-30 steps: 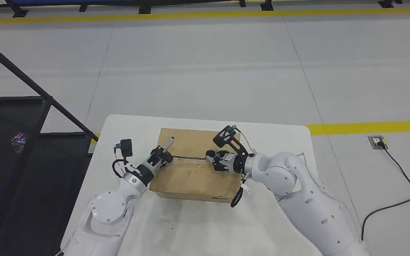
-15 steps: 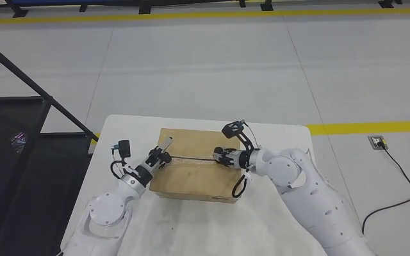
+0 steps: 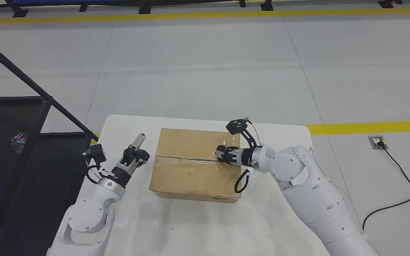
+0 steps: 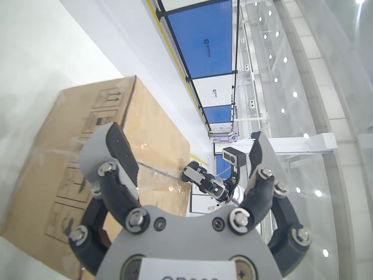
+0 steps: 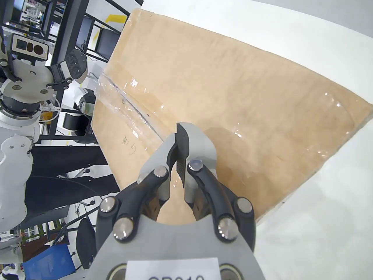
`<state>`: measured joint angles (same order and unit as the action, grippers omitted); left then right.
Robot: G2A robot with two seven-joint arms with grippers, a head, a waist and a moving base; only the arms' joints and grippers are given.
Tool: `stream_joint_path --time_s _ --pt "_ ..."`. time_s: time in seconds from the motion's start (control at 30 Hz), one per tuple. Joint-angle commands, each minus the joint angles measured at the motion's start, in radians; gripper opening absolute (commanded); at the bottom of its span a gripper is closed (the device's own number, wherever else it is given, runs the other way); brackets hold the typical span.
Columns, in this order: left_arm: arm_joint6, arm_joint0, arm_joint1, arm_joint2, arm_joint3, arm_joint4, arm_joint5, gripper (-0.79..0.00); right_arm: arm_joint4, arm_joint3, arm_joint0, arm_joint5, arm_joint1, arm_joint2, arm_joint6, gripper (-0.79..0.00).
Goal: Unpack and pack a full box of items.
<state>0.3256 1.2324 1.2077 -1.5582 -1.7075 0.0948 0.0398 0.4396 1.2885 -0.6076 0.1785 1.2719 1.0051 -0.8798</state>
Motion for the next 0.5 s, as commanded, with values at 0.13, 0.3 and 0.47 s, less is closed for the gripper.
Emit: stream_joint_path --time_s 0.13,0.3,0.47 --pt "-0.014 0.02 -0.002 -0.034 0.033 0.023 -0.003 0.0 -0.051 0.021 -0.025 -0.049 0.002 0.01 0.012 -0.785" --pt "-0.05 0.014 0.001 -0.008 0.069 -0.009 -0.008 0.0 -0.189 -0.014 0.004 -0.119 0.011 0.015 -0.072 -0.785" --pt "-0.047 0.005 0.004 0.024 0.081 -0.017 -0.012 0.0 -0.248 -0.08 0.055 -0.206 0.029 -0.023 -0.111 -0.785"
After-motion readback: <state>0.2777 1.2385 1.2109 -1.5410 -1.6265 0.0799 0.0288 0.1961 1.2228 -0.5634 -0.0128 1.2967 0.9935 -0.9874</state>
